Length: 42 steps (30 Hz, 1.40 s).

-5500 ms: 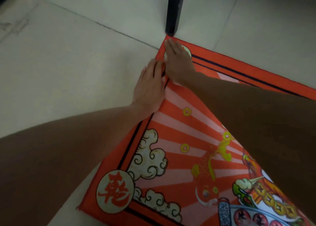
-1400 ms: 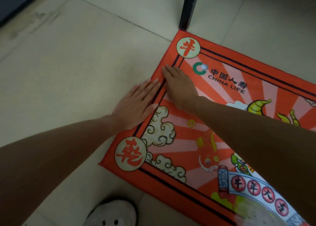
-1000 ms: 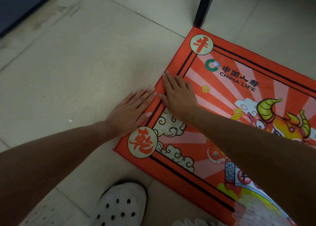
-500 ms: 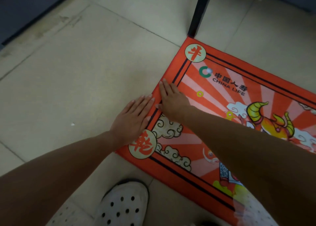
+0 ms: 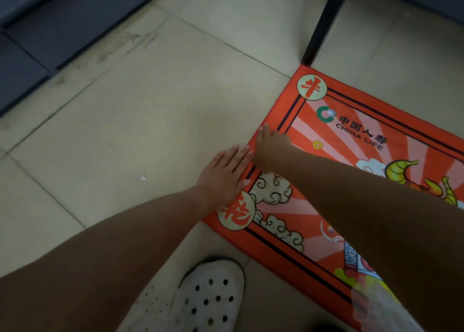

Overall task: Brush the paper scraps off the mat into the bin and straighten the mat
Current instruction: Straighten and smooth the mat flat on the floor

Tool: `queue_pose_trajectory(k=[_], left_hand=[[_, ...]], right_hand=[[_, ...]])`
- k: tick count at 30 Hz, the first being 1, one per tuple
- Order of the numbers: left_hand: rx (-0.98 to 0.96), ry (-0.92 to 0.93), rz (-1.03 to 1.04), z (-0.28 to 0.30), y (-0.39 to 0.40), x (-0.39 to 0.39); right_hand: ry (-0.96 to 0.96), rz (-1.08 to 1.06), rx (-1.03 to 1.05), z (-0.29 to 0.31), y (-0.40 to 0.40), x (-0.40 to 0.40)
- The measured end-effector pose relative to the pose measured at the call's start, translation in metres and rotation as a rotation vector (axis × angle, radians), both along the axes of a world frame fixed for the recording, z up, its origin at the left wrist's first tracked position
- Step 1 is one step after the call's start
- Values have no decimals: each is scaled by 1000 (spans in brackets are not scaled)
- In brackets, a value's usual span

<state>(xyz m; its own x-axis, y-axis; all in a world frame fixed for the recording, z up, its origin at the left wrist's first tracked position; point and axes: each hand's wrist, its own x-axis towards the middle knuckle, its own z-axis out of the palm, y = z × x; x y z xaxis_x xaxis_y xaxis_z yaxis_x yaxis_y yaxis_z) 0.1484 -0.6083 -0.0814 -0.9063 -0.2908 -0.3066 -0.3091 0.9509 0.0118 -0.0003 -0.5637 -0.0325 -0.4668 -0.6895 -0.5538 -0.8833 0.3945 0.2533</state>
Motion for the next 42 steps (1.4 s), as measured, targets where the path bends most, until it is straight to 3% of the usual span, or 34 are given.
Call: queue_pose_trajectory(k=[7, 22, 42], left_hand=[[18, -25, 19, 6, 8, -6], [115, 237, 48, -31, 21, 46], [45, 219, -69, -27, 17, 87]], right_hand=[[-116, -45, -4, 4, 4, -6], [-237, -219, -226, -31, 16, 11], [-264, -194, -291, -33, 28, 33]])
